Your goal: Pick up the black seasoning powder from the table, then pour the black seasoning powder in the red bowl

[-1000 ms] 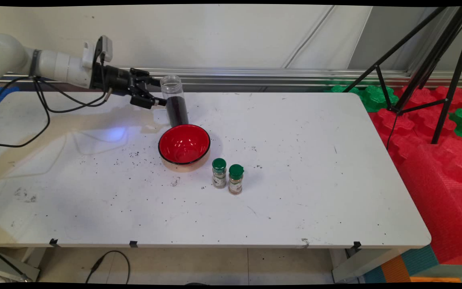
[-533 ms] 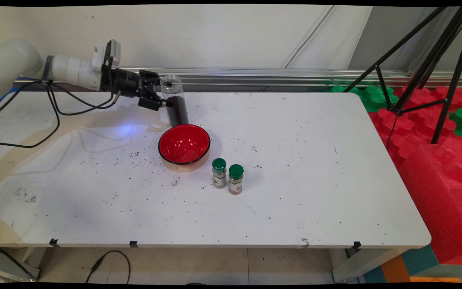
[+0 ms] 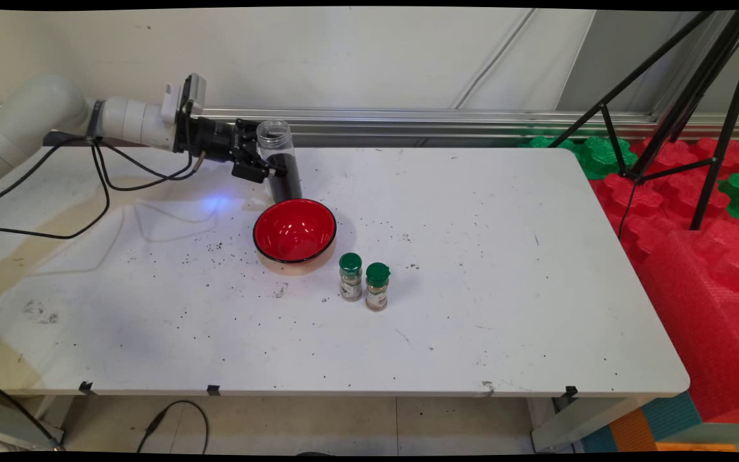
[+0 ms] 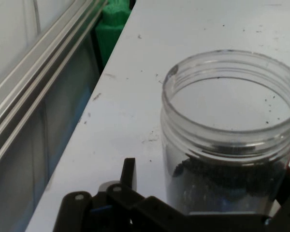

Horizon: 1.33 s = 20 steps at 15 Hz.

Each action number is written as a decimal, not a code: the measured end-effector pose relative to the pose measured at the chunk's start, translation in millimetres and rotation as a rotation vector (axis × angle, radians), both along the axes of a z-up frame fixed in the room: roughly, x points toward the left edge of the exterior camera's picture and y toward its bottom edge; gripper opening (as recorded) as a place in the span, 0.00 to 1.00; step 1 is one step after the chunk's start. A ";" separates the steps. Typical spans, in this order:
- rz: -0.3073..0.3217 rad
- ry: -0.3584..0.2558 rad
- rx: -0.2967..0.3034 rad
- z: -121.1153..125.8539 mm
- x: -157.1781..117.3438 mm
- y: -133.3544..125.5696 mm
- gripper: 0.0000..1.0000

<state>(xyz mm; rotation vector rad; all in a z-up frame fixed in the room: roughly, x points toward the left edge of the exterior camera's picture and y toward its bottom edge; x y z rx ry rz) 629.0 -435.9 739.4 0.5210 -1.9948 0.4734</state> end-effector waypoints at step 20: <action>-0.053 0.014 0.015 -18.7 -0.5 -3.5 0.00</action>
